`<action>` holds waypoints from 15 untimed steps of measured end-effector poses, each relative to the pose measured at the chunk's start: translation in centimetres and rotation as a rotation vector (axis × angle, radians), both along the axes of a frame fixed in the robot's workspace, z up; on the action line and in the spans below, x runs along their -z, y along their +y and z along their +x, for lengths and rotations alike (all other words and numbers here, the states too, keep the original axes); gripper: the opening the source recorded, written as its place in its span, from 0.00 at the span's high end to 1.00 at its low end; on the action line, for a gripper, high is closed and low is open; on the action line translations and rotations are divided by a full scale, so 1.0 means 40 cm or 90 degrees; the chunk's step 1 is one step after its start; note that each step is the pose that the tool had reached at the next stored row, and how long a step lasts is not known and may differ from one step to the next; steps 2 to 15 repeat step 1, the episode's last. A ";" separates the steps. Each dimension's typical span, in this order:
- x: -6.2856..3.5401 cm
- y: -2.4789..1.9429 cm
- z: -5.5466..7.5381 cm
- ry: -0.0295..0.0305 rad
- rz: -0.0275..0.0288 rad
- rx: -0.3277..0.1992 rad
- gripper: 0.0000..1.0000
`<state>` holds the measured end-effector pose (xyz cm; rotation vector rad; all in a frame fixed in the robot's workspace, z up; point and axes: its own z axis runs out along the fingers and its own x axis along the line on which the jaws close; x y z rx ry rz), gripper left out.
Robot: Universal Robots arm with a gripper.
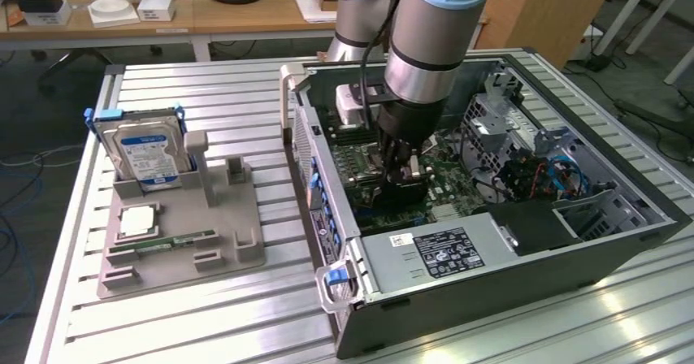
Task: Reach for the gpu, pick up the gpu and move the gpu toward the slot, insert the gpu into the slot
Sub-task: 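Insert the gpu into the slot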
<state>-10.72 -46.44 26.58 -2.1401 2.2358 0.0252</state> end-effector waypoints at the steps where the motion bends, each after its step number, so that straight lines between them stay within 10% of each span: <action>1: 0.000 0.000 0.000 0.0000 0.0000 0.000 0.90; 15: 0.000 0.000 0.000 0.0000 0.0000 0.000 0.90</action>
